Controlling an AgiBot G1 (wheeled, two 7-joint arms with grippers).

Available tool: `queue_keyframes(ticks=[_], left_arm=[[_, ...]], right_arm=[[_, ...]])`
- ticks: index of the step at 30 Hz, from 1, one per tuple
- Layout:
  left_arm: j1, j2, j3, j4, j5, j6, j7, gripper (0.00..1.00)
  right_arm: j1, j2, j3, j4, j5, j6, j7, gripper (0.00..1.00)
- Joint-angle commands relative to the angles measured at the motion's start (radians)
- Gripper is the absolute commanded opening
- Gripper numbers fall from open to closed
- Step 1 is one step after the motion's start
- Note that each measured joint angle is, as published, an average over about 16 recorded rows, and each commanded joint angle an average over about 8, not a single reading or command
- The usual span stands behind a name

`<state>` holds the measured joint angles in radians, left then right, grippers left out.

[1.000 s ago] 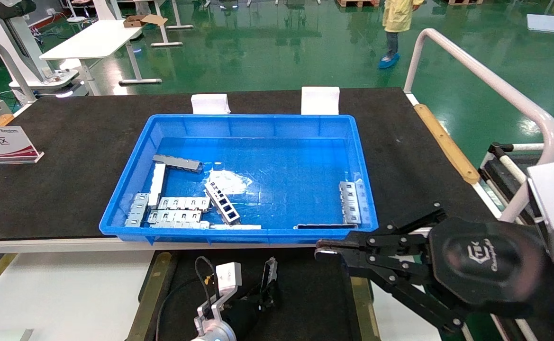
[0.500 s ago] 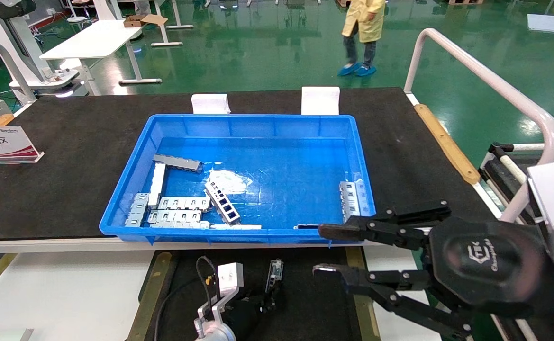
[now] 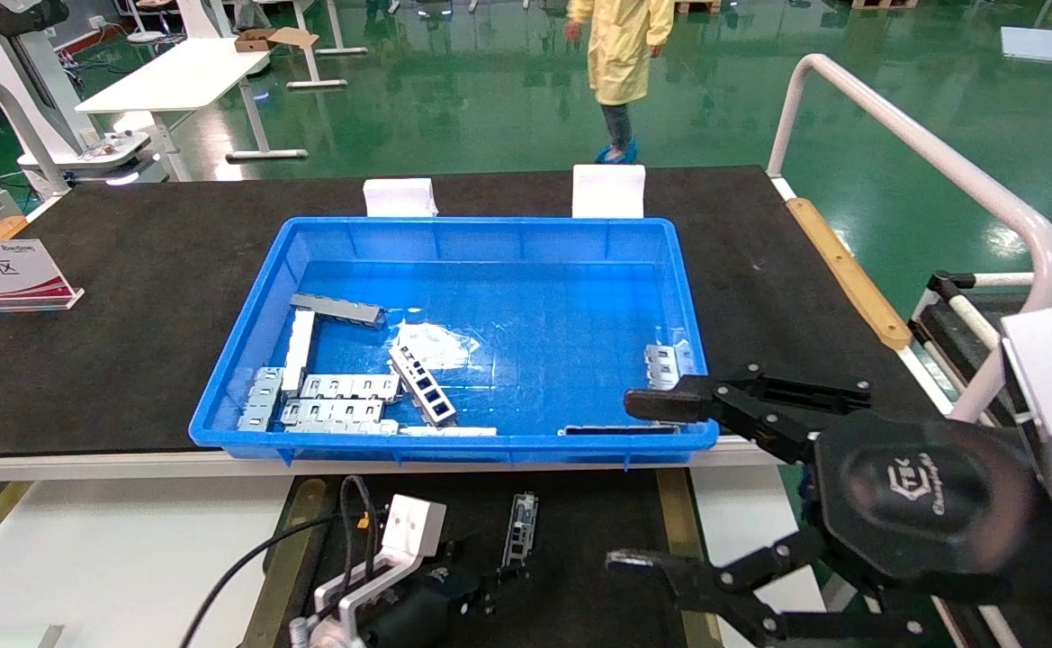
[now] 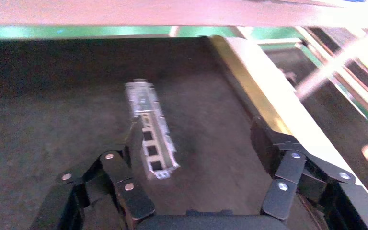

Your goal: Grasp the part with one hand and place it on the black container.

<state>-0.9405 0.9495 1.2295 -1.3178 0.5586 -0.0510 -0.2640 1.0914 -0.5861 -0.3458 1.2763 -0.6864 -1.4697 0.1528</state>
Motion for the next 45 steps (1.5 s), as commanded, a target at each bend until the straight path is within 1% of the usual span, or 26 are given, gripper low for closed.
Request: queue_keyframes(ticks=[1, 7, 13, 18, 24, 29, 33, 45], left_arm=[[0.001, -0.043, -0.004, -0.029, 0.024, 0.056, 0.012, 1.0], [0.025, -0.108, -0.11, -0.036, 0.044, 0.277, 0.095, 1.0], [0.06, -0.157, -0.229, -0.037, 0.008, 0.486, 0.208, 1.0], [0.073, -0.193, -0.308, -0.038, -0.037, 0.631, 0.292, 1.0], [0.054, -0.235, -0.377, -0.039, -0.083, 0.769, 0.355, 1.0], [0.012, -0.264, -0.414, -0.037, -0.097, 0.862, 0.389, 1.0], [-0.029, -0.278, -0.436, -0.036, -0.1, 0.91, 0.405, 1.0], [-0.124, -0.289, -0.488, -0.036, -0.124, 0.972, 0.414, 1.0]], right_arm=[[0.0, 0.0, 0.0, 0.0, 0.0, 0.0, 0.0, 1.0], [0.0, 0.0, 0.0, 0.0, 0.0, 0.0, 0.0, 1.0], [0.0, 0.0, 0.0, 0.0, 0.0, 0.0, 0.0, 1.0], [0.0, 0.0, 0.0, 0.0, 0.0, 0.0, 0.0, 1.0], [0.0, 0.0, 0.0, 0.0, 0.0, 0.0, 0.0, 1.0], [0.0, 0.0, -0.001, 0.0, 0.0, 0.0, 0.0, 1.0], [0.0, 0.0, -0.001, 0.0, 0.0, 0.0, 0.0, 1.0], [0.0, 0.0, -0.001, 0.0, 0.001, 0.0, 0.0, 1.0]])
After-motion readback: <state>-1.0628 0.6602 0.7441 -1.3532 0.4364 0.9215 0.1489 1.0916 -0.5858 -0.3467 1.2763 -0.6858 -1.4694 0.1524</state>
